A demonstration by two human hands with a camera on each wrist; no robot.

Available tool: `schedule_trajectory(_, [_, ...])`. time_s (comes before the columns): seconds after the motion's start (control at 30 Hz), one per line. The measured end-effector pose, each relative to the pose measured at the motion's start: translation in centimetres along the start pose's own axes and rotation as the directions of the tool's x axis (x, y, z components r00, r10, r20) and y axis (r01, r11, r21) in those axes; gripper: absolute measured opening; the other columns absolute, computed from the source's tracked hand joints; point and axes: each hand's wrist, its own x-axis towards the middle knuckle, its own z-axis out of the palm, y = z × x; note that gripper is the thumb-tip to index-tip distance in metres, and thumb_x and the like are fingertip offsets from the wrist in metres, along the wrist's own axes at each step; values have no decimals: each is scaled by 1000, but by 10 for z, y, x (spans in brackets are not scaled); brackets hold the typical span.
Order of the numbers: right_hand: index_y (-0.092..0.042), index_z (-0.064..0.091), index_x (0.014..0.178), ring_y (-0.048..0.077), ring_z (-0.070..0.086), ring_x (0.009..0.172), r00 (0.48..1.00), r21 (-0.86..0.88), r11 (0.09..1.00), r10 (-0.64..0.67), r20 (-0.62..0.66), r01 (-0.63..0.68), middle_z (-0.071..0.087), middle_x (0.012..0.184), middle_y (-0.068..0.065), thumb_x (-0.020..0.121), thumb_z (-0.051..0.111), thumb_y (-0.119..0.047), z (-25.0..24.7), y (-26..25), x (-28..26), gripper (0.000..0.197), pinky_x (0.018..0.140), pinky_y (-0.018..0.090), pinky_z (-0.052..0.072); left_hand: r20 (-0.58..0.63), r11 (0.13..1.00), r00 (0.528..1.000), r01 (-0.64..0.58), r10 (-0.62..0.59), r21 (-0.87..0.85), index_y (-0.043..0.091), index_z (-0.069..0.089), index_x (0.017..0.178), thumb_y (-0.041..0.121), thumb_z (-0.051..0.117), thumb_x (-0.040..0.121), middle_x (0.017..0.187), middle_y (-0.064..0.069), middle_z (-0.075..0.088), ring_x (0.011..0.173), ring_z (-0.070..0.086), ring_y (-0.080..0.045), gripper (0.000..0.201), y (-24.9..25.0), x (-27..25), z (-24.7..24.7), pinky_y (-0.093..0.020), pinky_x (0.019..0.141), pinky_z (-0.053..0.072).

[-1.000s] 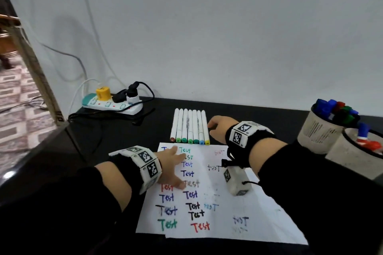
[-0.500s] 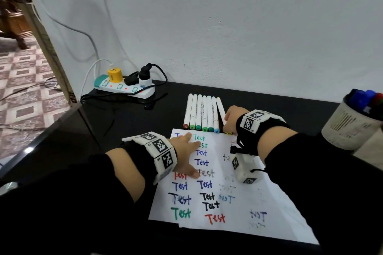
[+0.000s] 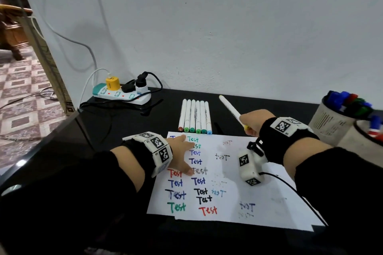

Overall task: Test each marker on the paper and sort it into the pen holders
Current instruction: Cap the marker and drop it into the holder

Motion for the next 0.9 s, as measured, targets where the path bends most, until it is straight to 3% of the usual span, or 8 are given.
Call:
schedule_trajectory(0.07, [0,59,82,22,53,61,1000,101,995,-10,8,9,53,66,11,83,52,-13,-14,3,-10,15,68,30,51,-56,998,998,-5,1,-68,26,6,150,52,58,85,158,1,5,144,16,-21,87,0,-4,-3,-37,114,18])
schedule_trajectory(0.13, [-1,59,79,18,41,50,999,171,985,-40,28,34,48,62,10,84,45,-11,-24,3,-23,17,49,25,36,-151,984,988,-17,-11,-179,27,9,150,48,58,86,157,2,14,140,26,-18,83,1,-10,-8,-32,110,27])
schedule_trajectory(0.2, [-6,57,73,16,34,47,997,203,978,-56,53,44,44,59,7,85,38,-9,-31,1,-34,23,45,23,25,-255,953,967,-51,-29,-300,29,9,150,46,59,87,156,3,18,136,33,-17,82,1,-14,-12,-30,105,33])
schedule_trajectory(0.37, [-6,58,70,14,31,45,986,197,975,-129,103,107,43,58,6,88,35,-12,-32,-1,-62,30,43,22,22,-424,820,903,-193,-65,-539,33,18,148,41,60,87,148,4,36,121,49,-12,75,3,-22,-13,-28,94,46])
schedule_trajectory(0.5, [-6,61,71,13,30,45,980,280,952,-161,117,123,43,57,5,89,36,-12,-26,-5,-75,31,40,21,22,-479,740,873,-263,-90,-619,28,52,129,33,54,93,90,9,62,72,54,-5,37,5,-33,-11,-17,63,44])
schedule_trajectory(0.57, [-7,59,72,13,30,46,980,432,897,-157,119,91,42,57,6,90,38,-12,-21,-6,-79,28,38,19,22,-477,693,872,-275,-112,-666,26,60,118,30,56,92,79,8,61,71,54,-9,26,3,-37,-11,-22,66,47])
schedule_trajectory(0.73, [-12,50,69,8,33,32,963,695,719,-173,205,-19,42,47,1,93,56,-24,2,-6,-84,29,31,12,21,-466,629,874,-286,-139,-723,28,64,106,32,63,88,79,6,64,75,56,-10,19,3,-40,-13,-28,81,51])
schedule_trajectory(0.9, [-14,50,64,8,31,35,934,636,769,-268,235,61,43,44,-2,86,66,-39,22,-11,-91,37,33,14,22,-500,622,859,-332,-112,-709,31,63,96,33,65,86,73,7,62,69,55,-8,10,9,-41,-18,-28,77,50])
